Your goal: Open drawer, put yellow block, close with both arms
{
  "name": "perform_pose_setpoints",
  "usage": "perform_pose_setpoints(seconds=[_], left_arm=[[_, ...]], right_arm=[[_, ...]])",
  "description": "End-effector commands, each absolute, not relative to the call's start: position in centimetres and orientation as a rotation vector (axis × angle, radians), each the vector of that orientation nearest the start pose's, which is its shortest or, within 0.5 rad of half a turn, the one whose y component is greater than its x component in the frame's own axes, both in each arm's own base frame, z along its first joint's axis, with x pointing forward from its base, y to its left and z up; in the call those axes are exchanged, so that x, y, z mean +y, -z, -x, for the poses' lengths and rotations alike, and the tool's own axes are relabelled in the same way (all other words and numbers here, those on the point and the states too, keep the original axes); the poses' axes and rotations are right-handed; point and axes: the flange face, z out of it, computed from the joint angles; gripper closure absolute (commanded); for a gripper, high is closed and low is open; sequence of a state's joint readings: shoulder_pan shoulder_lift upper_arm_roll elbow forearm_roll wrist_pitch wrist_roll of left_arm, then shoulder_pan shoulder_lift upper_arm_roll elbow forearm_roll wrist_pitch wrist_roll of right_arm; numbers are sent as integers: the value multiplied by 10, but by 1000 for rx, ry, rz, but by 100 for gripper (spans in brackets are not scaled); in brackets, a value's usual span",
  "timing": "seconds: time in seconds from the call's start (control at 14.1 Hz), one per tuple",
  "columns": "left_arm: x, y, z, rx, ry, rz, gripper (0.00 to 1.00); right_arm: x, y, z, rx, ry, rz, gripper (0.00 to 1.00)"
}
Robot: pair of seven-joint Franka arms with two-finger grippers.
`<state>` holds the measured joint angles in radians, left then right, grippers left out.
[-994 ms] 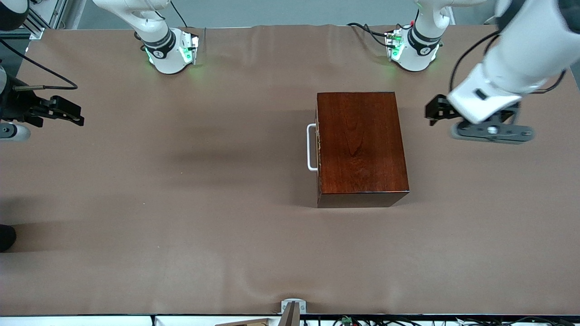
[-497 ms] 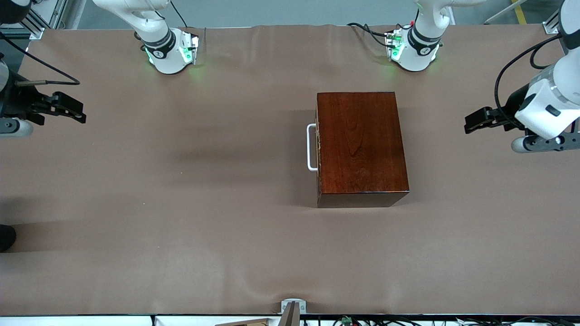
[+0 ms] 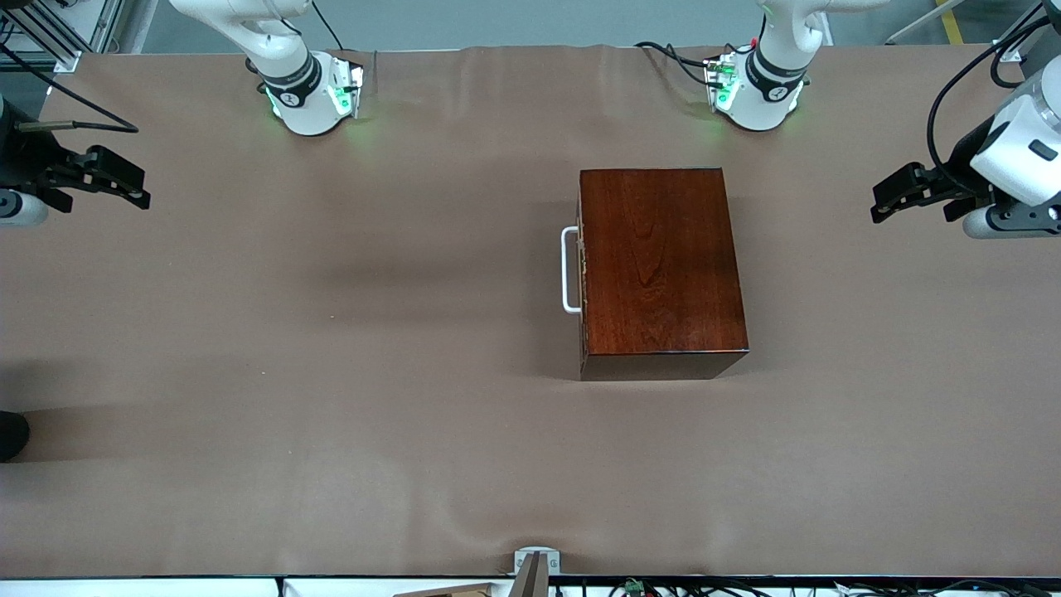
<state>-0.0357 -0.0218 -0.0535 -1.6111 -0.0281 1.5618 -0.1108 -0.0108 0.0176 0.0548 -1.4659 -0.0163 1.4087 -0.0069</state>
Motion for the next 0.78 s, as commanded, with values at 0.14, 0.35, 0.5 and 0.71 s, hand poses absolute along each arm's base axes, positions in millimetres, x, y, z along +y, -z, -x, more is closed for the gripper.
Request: perform_pose_setpoints(seconds=[0.14,0.35,0.5,0.71], left_arm=[[-56,-614,-546,-11,-30,3175,0],[-56,-614,-546,-1,-29,3169,0],[-57,-613,-546,1,-31,3169,0],[-56,-614,-546,-1,-29,3169,0]], right_arm=[[22,-652,-534,-88,-104,3160,0],[22,-652,-535,-88,-99,3160,0],[22,-650,-535,-88,-109,3160,0],[19,-652,-537,-72,-94,3156,0]])
